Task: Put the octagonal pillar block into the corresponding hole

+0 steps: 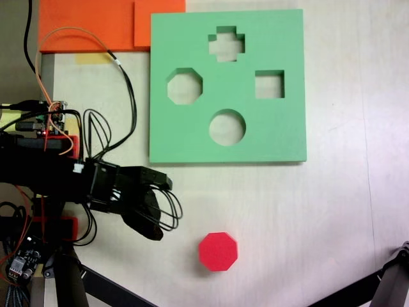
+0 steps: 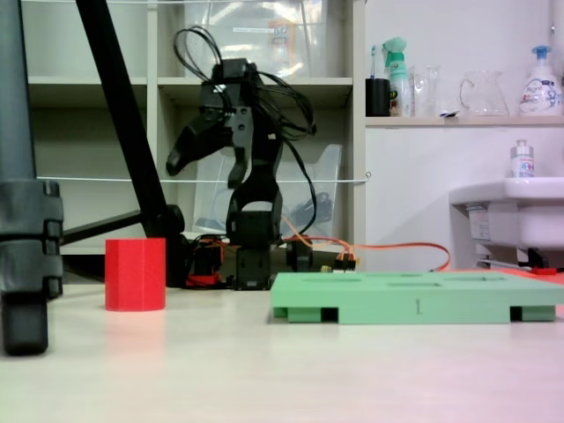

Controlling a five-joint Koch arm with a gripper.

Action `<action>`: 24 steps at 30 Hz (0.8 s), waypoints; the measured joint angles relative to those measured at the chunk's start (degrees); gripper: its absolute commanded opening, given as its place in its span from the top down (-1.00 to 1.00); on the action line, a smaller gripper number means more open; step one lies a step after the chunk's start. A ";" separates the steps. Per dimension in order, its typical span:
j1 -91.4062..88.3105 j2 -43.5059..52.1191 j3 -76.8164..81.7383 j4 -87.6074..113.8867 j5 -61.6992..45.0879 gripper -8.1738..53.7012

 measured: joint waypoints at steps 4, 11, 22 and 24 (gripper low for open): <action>4.04 -5.98 -5.80 0.97 -5.63 -0.95; 7.38 -22.59 -10.02 0.97 -18.72 -0.95; 8.88 -36.47 -19.95 -0.97 -19.78 -0.95; 8.88 -38.41 -20.57 -1.05 -19.07 -0.95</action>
